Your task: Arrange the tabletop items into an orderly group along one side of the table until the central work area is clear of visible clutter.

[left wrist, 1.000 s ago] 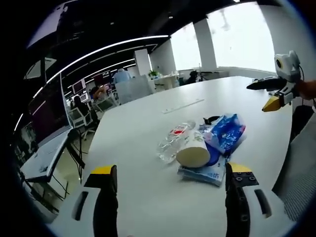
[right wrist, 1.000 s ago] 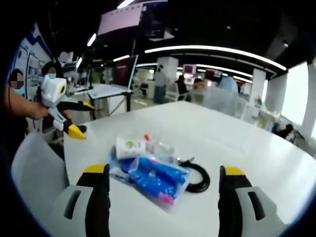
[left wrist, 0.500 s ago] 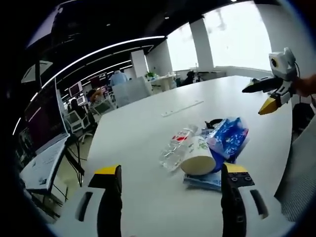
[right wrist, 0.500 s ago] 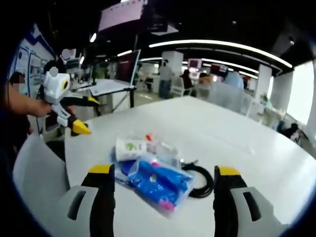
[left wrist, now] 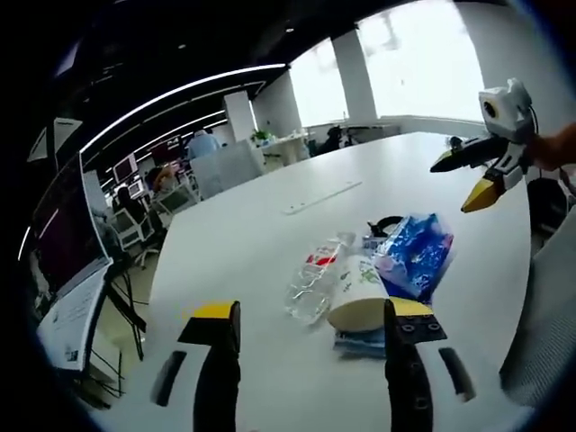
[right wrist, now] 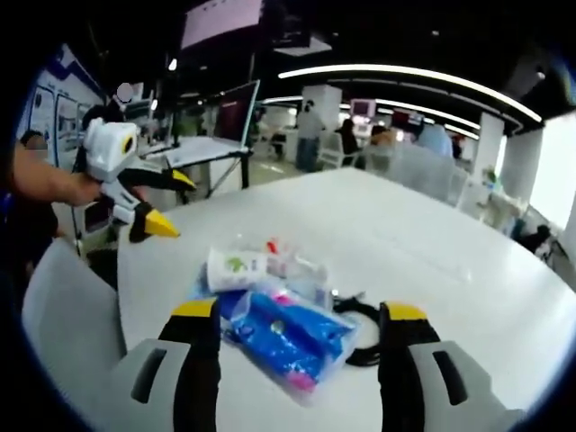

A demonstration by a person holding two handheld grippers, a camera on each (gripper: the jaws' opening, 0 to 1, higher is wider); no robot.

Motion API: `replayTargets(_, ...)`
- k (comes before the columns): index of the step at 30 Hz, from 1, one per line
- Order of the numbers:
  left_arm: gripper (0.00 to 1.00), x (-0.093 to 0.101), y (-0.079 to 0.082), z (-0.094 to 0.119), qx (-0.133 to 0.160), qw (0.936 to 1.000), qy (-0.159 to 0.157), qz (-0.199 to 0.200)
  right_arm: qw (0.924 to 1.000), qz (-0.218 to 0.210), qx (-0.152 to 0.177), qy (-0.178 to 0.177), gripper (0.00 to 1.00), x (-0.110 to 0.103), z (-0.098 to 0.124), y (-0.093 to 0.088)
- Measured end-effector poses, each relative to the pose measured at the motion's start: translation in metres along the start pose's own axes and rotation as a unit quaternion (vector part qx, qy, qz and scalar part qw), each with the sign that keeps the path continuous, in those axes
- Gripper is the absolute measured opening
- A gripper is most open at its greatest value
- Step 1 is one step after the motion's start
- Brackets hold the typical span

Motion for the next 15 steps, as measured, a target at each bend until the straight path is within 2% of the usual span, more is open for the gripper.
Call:
replayTargets(5, 0.6, 0.0, 0.0, -0.008, -0.006, 0.9999, -0.007, -0.006, 1.0, -0.004, 0.001, 0.003, 0.67, 0.003, -0.008, 0.0)
replayTargets(9, 0.59, -0.003, 0.001, -0.012, -0.009, 0.9999, -0.007, -0.008, 0.9999, 0.016, 0.005, -0.002, 0.66, 0.005, -0.013, 0.002)
replayTargets(15, 0.56, -0.007, 0.003, -0.021, -0.013, 0.9998, -0.01, -0.01, 0.9998, 0.02, -0.001, 0.002, 0.63, 0.01, -0.02, 0.002)
Point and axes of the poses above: the point that each gripper's makers call its tool centre point, and the gripper's own axes: z roughly backward along the fingers, x roughly to its right, y roughly out of its top, the point moved 4 cm from there along z, roughly backward along the fingers, and after that the axes turned 13 degrees about -z, right-handed, at the moved point
